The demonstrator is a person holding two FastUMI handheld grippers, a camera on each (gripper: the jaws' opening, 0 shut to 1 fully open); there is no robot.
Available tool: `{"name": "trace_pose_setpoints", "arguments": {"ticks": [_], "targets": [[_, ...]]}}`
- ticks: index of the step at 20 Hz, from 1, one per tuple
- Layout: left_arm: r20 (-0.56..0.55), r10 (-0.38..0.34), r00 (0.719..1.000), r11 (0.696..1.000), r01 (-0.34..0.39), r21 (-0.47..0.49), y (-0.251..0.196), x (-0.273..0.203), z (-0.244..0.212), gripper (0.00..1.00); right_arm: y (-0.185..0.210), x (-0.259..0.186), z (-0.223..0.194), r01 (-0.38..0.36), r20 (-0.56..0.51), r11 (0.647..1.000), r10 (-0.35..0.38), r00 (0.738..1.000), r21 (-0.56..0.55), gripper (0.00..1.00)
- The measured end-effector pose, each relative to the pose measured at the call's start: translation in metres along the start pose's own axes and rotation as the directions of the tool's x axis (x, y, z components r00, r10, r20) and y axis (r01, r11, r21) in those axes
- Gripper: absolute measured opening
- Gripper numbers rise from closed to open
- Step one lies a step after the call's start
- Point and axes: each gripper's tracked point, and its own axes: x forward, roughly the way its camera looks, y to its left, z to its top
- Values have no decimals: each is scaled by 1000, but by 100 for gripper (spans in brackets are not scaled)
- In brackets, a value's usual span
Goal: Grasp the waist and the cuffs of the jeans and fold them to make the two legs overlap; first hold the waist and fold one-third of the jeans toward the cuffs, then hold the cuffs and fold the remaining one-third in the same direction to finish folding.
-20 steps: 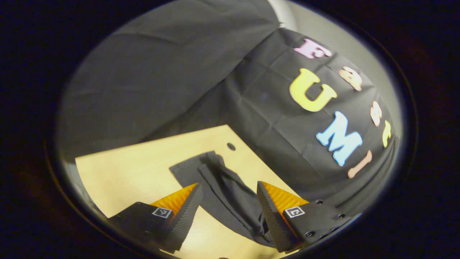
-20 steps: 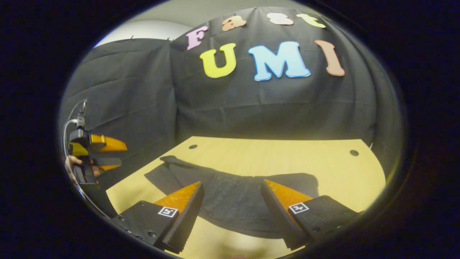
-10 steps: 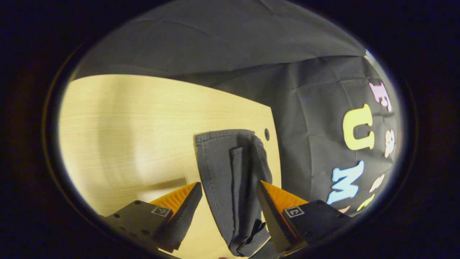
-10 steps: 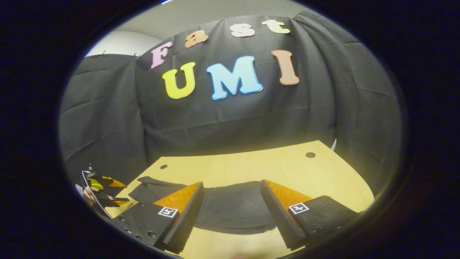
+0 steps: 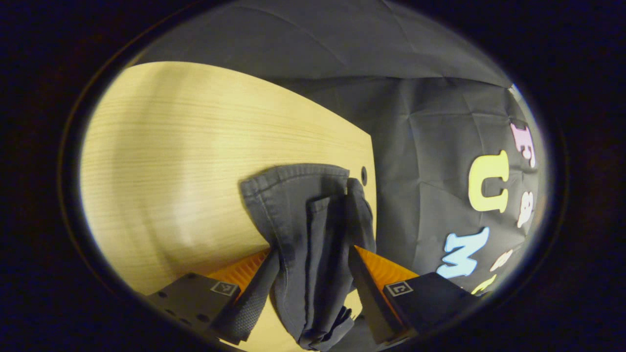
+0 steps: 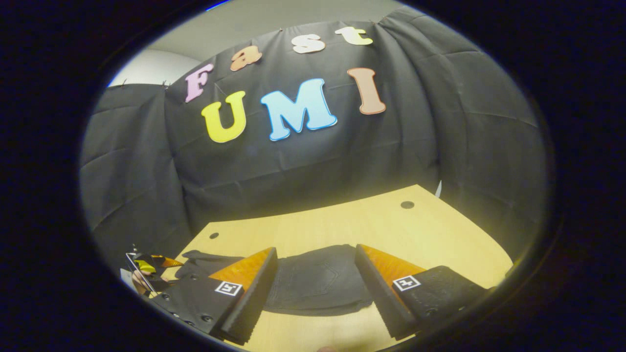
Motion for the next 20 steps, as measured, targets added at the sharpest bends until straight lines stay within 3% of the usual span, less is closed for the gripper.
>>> {"name": "trace_pose_setpoints", "arguments": {"ticks": [1, 2, 3, 4, 7, 8, 9, 10, 11, 15, 17, 20], "targets": [[-2, -8, 1000, 1000, 8, 7, -1, 7, 1, 92, 0, 0, 1, 5, 1, 1000, -5, 1000, 3, 95], [-13, -4, 1000, 1000, 4, 17, 0, 16, -1, 79, 1, 0, 3, 11, 3, 1000, -11, 1000, 8, 95], [-19, -3, 1000, 1000, 4, 18, 2, 23, -1, 73, 0, -3, 3, 15, 6, 1000, -15, 1000, 7, 89], [-29, -7, 1000, 1000, 7, 2, 2, 30, 0, 56, -1, -3, 5, 21, 7, 1000, -21, 1000, 3, 89], [-41, -46, 998, 996, 42, -82, 8, 35, 0, 20, 4, -7, 16, 27, 25, 1000, -27, 999, -16, 95], [-40, -47, 998, 992, 42, -115, 11, 30, 0, 14, 5, -6, 17, 29, 24, 999, -28, 999, -21, 89], [-37, -81, 996, 987, 75, -144, 6, 29, 0, 9, 4, -6, 17, 27, 27, 999, -27, 999, -29, 89], [-38, -124, 992, 979, 117, -165, -3, 22, -2, 9, 5, -5, 19, 23, 30, 999, -22, 999, -30, 89], [-34, -180, 983, 970, 172, -172, -19, 13, -5, 9, 7, -2, 20, 14, 24, 1000, -13, 1000, -26, 95], [-102, -306, 946, 951, 301, -65, -71, -14, -36, 10, 11, 0, 18, -21, 16, 1000, 22, 1000, -21, 95], [-152, -359, 921, 933, 359, -28, -102, -26, -62, 9, 10, -2, 18, -33, 12, 999, 34, 999, -15, 95], [-243, -453, 857, 886, 462, -23, -148, -49, -113, 9, 0, -7, 18, -34, 15, 999, 34, 999, 1, 95]]}}
